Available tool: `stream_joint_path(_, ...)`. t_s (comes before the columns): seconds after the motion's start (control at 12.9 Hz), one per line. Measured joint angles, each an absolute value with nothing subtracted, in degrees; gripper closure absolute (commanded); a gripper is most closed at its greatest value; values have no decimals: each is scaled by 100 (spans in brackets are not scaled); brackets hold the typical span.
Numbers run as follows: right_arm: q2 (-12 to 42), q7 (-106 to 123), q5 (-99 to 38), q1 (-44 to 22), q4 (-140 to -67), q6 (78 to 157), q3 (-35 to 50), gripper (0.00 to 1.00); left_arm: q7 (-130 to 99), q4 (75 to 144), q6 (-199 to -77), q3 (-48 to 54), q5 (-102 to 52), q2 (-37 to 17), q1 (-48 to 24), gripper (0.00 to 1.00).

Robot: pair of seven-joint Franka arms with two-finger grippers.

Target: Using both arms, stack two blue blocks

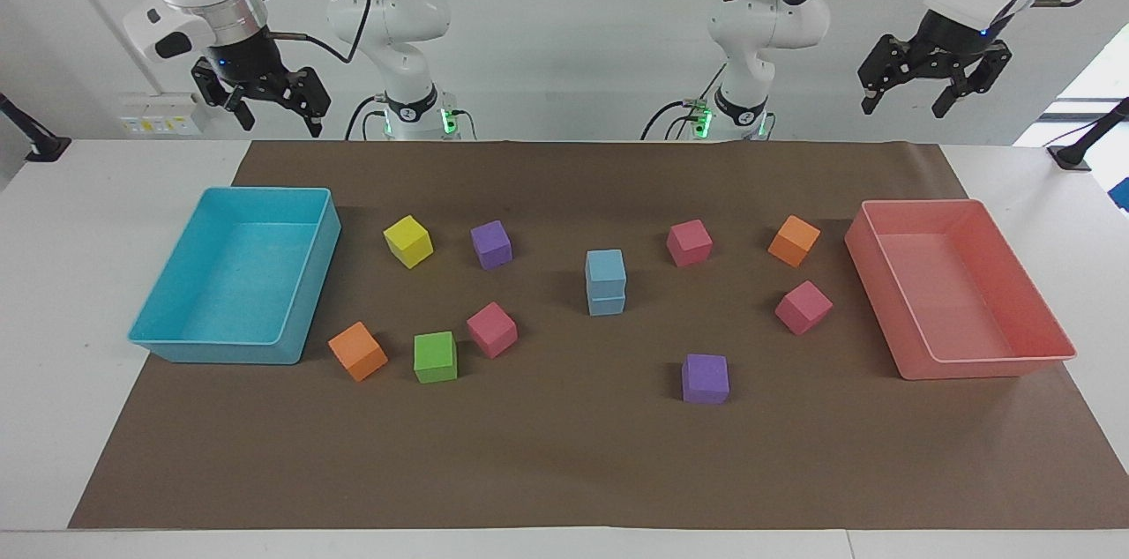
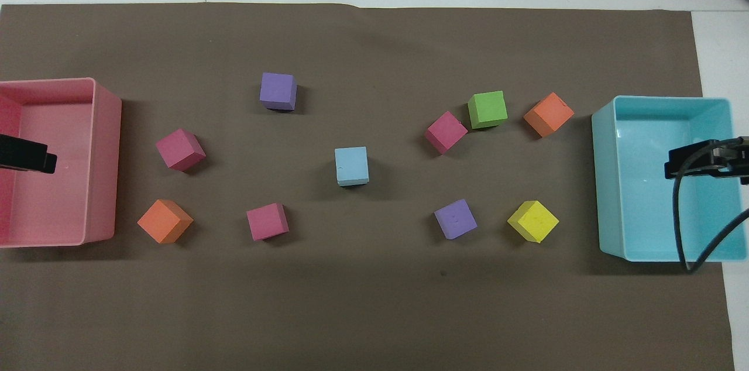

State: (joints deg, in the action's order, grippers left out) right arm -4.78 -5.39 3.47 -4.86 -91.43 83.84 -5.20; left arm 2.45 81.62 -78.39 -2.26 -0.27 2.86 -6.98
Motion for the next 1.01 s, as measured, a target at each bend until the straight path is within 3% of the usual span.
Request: stream_joint_path(1.01,-487,-511,339,-499,-9073,8330,-523,0,247,8162,-7832,-226,-27,286,-698,0)
